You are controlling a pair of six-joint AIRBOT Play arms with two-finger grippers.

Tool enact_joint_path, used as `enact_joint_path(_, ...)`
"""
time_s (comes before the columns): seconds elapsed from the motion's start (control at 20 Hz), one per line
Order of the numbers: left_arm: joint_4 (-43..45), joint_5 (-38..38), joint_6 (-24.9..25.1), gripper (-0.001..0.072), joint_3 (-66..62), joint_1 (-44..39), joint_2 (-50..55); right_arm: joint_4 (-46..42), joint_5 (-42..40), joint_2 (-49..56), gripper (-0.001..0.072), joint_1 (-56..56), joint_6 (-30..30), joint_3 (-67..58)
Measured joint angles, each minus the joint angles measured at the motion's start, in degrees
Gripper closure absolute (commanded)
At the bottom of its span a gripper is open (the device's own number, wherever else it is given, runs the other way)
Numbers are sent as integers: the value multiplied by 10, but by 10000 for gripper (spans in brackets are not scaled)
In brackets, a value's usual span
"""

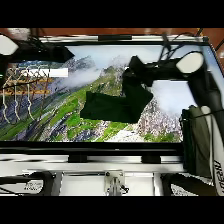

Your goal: Fold the shirts.

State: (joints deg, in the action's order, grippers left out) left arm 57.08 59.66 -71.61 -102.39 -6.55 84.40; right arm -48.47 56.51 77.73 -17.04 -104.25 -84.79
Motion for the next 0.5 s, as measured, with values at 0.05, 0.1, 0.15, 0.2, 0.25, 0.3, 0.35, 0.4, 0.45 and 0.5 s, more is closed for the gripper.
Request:
enact_joint_path(0.05, 4, 7, 0, 676, 0, 17, -13, 9, -21, 16, 642, -23, -1, 0)
enact_joint_path(0.1, 9, 13, -2, 675, 0, 32, -23, 18, -45, 34, 642, -46, -1, 0)
enact_joint_path(0.15, 10, 21, -2, 676, 0, 42, -30, 28, -68, 52, 642, -67, -1, 0)
enact_joint_path(0.2, 10, 30, -2, 676, 0, 50, -35, 41, -92, 71, 642, -84, -1, 0)
enact_joint_path(0.25, 12, 40, -2, 676, 0, 56, -39, 59, -117, 91, 642, -100, 1, 0)
enact_joint_path(0.3, 14, 47, -2, 675, 0, 60, -42, 82, -140, 110, 642, -113, 7, 0)
enact_joint_path(0.35, 14, 53, -2, 676, 0, 63, -44, 110, -165, 129, 642, -126, 17, 0)
enact_joint_path(0.4, 15, 58, -2, 676, 1, 65, -45, 140, -183, 147, 641, -137, 29, 0)
enact_joint_path(0.45, 15, 62, -2, 675, 1, 65, -47, 171, -200, 165, 640, -149, 41, 0)
enact_joint_path(0.5, 15, 65, -2, 675, 1, 65, -47, 197, -212, 180, 595, -157, 51, 0)
